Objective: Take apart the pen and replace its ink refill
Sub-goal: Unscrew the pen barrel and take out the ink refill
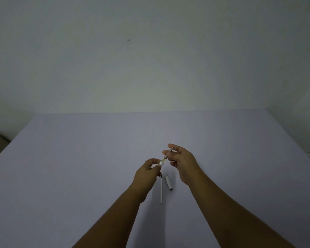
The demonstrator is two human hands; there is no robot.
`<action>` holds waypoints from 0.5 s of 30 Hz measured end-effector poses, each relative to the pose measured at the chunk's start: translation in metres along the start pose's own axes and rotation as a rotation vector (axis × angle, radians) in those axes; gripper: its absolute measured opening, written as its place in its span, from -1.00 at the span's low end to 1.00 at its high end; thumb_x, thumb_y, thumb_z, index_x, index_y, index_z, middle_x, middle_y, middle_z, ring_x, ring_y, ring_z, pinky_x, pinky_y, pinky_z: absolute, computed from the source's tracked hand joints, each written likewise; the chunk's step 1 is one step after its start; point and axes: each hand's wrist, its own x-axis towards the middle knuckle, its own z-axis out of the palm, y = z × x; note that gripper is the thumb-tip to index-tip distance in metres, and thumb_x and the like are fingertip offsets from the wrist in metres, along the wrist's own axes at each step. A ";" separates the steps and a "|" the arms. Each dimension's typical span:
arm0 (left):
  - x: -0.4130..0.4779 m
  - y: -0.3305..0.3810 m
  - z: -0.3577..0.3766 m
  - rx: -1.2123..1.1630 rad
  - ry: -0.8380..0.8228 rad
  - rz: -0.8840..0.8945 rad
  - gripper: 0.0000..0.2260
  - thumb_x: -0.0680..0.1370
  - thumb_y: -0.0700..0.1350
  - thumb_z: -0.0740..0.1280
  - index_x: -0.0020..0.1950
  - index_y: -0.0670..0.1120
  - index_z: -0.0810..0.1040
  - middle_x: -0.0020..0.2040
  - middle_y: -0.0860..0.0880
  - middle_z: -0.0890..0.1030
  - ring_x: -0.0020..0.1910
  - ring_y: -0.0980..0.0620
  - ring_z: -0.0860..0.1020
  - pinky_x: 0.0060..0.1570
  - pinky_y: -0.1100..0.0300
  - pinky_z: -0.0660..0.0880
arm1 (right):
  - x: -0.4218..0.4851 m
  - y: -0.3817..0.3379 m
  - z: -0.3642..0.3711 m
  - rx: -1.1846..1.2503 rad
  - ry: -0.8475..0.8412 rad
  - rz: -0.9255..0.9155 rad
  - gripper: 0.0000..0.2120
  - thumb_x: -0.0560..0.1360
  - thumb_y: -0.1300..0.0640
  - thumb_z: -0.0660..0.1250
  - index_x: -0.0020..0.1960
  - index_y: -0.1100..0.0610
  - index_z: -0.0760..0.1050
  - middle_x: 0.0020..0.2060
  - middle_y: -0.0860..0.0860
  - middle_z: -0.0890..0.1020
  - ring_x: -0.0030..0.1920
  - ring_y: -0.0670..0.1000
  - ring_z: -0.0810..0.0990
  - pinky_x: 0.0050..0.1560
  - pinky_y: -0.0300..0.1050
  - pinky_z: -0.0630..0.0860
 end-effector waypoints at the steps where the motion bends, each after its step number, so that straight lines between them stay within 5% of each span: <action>1: 0.000 0.001 0.000 -0.004 -0.009 0.002 -0.83 0.58 0.02 0.23 0.07 0.01 0.55 -0.26 0.00 0.54 -0.33 0.10 0.42 -0.34 0.27 0.36 | 0.001 0.000 0.002 -0.018 0.020 0.002 -0.72 0.42 0.21 0.40 0.11 0.02 0.54 0.02 0.05 0.66 -0.02 -0.03 0.57 -0.07 -0.16 0.48; 11: 0.004 -0.006 -0.007 -0.092 -0.059 -0.029 -0.85 0.57 0.00 0.21 0.01 0.06 0.56 -0.24 -0.01 0.50 -0.38 0.07 0.37 -0.54 0.36 0.31 | 0.023 -0.016 -0.010 0.320 0.309 -0.063 -0.81 0.41 0.25 0.43 -0.09 0.06 0.48 -0.23 0.01 0.60 -0.23 -0.07 0.53 -0.12 -0.21 0.48; 13: 0.007 -0.010 -0.007 -0.110 -0.063 -0.042 -0.85 0.58 -0.01 0.20 0.04 0.04 0.55 -0.24 -0.02 0.49 -0.38 0.07 0.36 -0.54 0.35 0.31 | 0.027 -0.003 -0.017 0.175 0.299 -0.027 -0.87 0.44 0.28 0.39 -0.04 0.16 0.50 -0.26 0.05 0.59 -0.28 -0.06 0.53 -0.15 -0.20 0.50; 15: 0.009 -0.015 -0.007 -0.124 -0.065 -0.056 -0.85 0.58 -0.01 0.19 0.03 0.05 0.54 -0.24 -0.02 0.49 -0.39 0.07 0.36 -0.55 0.36 0.31 | 0.028 0.022 -0.024 -0.251 0.259 0.044 -0.85 0.44 0.27 0.36 0.02 0.22 0.55 -0.21 0.13 0.64 -0.24 0.03 0.57 -0.09 -0.08 0.54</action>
